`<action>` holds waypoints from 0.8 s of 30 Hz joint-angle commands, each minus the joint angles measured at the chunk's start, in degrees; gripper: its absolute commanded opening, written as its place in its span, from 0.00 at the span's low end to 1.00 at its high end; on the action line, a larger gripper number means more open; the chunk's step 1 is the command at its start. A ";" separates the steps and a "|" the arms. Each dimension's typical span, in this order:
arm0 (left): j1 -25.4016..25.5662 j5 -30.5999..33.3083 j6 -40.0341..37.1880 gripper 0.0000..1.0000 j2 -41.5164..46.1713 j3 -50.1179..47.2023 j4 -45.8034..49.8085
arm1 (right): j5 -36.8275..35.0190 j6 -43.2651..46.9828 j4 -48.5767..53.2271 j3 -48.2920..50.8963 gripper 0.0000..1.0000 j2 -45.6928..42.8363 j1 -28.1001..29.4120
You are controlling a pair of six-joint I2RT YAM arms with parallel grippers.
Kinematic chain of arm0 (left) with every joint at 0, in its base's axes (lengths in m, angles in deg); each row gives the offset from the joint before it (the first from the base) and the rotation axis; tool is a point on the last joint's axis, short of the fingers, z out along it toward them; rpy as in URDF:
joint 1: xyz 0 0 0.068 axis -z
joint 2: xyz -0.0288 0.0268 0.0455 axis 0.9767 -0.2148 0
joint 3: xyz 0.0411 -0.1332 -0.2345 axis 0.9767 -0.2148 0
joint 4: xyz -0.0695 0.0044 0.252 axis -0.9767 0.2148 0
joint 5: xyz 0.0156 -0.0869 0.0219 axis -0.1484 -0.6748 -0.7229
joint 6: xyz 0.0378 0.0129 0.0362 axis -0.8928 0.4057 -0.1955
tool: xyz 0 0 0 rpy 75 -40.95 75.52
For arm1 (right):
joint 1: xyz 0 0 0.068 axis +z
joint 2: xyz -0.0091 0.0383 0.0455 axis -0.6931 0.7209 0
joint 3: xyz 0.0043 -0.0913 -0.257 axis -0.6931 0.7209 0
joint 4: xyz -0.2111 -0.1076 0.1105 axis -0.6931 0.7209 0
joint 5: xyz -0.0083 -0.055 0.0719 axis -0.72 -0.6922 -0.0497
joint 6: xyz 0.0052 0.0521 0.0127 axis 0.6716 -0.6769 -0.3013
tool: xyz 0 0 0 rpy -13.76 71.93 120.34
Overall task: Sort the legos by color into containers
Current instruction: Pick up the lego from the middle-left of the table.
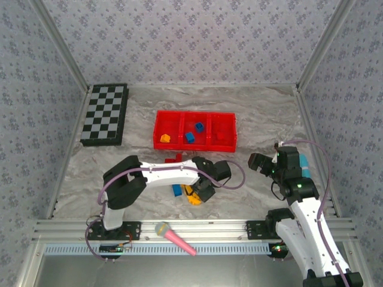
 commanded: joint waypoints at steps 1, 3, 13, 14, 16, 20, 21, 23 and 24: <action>0.57 -0.67 1.40 0.60 0.13 0.19 1.68 | -1.10 0.08 0.65 -0.48 1.00 -0.09 -0.28; 0.54 -0.65 2.48 0.59 0.39 0.01 1.85 | -1.09 -0.01 0.69 -0.39 1.00 -0.09 -0.29; 1.17 -1.67 4.16 0.47 -1.01 -0.53 1.55 | -0.93 -0.04 0.57 -0.39 1.00 -0.09 -0.28; 1.24 -1.68 4.16 0.46 -1.10 -0.45 1.73 | -0.95 -0.02 0.61 -0.39 1.00 -0.09 -0.32; 1.35 -1.23 4.42 0.46 -1.27 -0.25 2.26 | -0.97 0.01 0.65 -0.48 1.00 -0.09 -0.31; 1.37 -0.81 4.94 0.47 -1.27 -0.93 2.31 | -1.08 -0.07 0.65 -0.33 1.00 -0.17 -0.28; 1.37 -0.81 4.95 0.47 -1.58 -0.98 2.39 | -1.02 -0.06 0.60 -0.30 1.00 -0.17 -0.37; 1.32 -0.82 4.86 0.48 -2.40 -0.49 3.14 | -0.98 -0.07 0.63 -0.33 1.00 -0.17 -0.30; 1.33 -0.43 5.02 0.45 -2.87 -0.06 3.80 | -0.94 -0.10 0.65 -0.35 1.00 -0.17 -0.30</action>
